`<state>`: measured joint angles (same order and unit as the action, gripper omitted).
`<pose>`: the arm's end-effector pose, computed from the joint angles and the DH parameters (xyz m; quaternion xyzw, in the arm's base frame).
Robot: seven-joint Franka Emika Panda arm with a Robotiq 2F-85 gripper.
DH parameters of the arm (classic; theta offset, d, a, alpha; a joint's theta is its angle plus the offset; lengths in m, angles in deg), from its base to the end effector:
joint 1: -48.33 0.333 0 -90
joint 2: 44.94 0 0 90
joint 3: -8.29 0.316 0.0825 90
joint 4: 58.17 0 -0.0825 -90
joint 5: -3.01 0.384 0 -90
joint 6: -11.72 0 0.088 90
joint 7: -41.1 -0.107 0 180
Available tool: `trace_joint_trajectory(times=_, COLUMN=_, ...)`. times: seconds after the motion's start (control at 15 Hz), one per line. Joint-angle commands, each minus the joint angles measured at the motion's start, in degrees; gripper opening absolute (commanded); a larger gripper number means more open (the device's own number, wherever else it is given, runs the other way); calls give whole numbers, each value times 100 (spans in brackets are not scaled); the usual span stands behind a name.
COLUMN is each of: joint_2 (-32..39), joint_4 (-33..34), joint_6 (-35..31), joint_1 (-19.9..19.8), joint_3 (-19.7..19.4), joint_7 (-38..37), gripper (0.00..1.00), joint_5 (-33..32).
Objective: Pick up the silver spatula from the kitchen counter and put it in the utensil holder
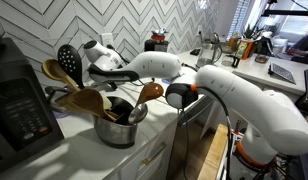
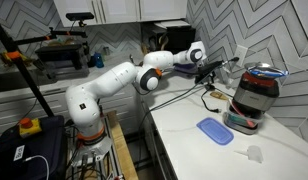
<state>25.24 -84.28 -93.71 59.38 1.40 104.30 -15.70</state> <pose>0.8150 0.0972 0.3199 0.7671 0.5994 -0.0292 0.2268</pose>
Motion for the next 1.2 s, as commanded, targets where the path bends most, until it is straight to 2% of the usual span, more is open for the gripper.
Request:
trace_joint_trajectory(times=0.0, joint_2=-90, joint_4=-66, joint_6=269, joint_1=-242, joint_3=486, joint_7=257, gripper=100, joint_5=574)
trace_joint_trajectory(times=0.27, joint_2=-275, joint_4=-116, joint_6=789, joint_1=-257, joint_3=818, joint_7=561, gripper=100, joint_5=952)
trace_joint_trajectory(times=0.47, joint_2=-365, joint_4=-129, joint_6=1382, joint_1=-68, joint_3=761, joint_7=446, gripper=100, joint_5=868)
trace_joint_trajectory(times=0.53, joint_2=-328, joint_4=-54, joint_6=1349, joint_1=-25, joint_3=694, joint_7=324, gripper=100, joint_5=800)
trace_joint_trajectory(times=0.67, joint_2=-172, joint_4=132, joint_6=808, joint_1=-54, joint_3=626, joint_7=187, gripper=100, joint_5=739)
trace_joint_trajectory(times=0.93, joint_2=-381, joint_4=52, joint_6=-568, joint_1=-302, joint_3=837, joint_7=698, gripper=100, joint_5=940)
trace_joint_trajectory(times=1.13, joint_2=-750, joint_4=-173, joint_6=-143, joint_1=-321, joint_3=971, joint_7=1350, gripper=100, joint_5=1042)
